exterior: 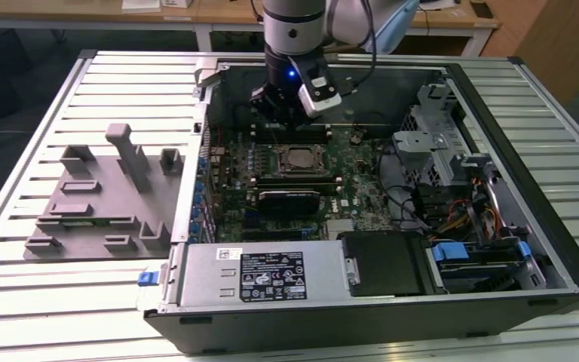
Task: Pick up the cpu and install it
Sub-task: 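Install the first cpu locking lever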
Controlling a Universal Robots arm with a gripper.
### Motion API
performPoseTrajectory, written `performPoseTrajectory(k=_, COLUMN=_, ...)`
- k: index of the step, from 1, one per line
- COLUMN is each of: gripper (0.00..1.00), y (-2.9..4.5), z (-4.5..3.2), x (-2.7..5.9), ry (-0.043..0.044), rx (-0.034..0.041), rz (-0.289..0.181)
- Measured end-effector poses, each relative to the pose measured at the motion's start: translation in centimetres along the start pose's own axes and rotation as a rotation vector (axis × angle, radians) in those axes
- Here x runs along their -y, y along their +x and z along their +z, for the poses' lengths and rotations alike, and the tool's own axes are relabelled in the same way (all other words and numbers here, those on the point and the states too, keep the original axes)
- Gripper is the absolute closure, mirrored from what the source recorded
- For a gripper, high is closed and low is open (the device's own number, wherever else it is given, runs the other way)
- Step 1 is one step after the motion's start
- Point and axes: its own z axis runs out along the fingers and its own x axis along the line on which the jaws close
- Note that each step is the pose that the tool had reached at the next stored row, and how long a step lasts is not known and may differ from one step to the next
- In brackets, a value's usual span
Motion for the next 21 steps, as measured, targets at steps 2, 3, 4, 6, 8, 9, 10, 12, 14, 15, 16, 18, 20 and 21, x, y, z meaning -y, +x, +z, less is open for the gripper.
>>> performPoseTrajectory(k=2, gripper=0.89, y=0.38, z=-0.01, x=0.04, ry=0.0, rx=0.0, rz=0.0)
performPoseTrajectory(k=3, gripper=0.89, y=0.58, z=-0.02, x=0.07, ry=0.0, rx=0.0, rz=0.0)
performPoseTrajectory(k=4, gripper=0.89, y=0.75, z=-0.03, x=0.09, ry=0.0, rx=0.0, rz=0.0)
performPoseTrajectory(k=6, gripper=0.89, y=1.06, z=-0.04, x=0.12, ry=0.0, rx=0.0, rz=0.0)
performPoseTrajectory(k=8, gripper=0.89, y=1.42, z=-0.05, x=0.16, ry=0.0, rx=0.0, rz=0.0)
performPoseTrajectory(k=9, gripper=0.89, y=1.6, z=-0.06, x=0.19, ry=0.0, rx=0.0, rz=0.0)
performPoseTrajectory(k=10, gripper=0.89, y=1.8, z=-0.07, x=0.21, ry=0.0, rx=0.0, rz=0.0)
performPoseTrajectory(k=12, gripper=0.89, y=2.21, z=-0.09, x=0.26, ry=0.0001, rx=-0.0001, rz=0.0)
performPoseTrajectory(k=14, gripper=0.89, y=2.62, z=-0.1, x=0.31, ry=0.0001, rx=0.0, rz=0.0)
performPoseTrajectory(k=15, gripper=0.89, y=2.83, z=-0.11, x=0.33, ry=0.0, rx=0.0, rz=0.0)
performPoseTrajectory(k=16, gripper=0.89, y=3.03, z=-0.11, x=0.35, ry=0.0, rx=0.0, rz=0.0)
performPoseTrajectory(k=18, gripper=0.89, y=3.5, z=-0.13, x=0.41, ry=0.0, rx=0.0001, rz=0.0)
performPoseTrajectory(k=20, gripper=0.89, y=3.89, z=-0.15, x=0.46, ry=0.0, rx=0.0, rz=0.0)
performPoseTrajectory(k=21, gripper=0.89, y=4.11, z=-0.15, x=0.48, ry=0.0, rx=0.0001, rz=0.0)
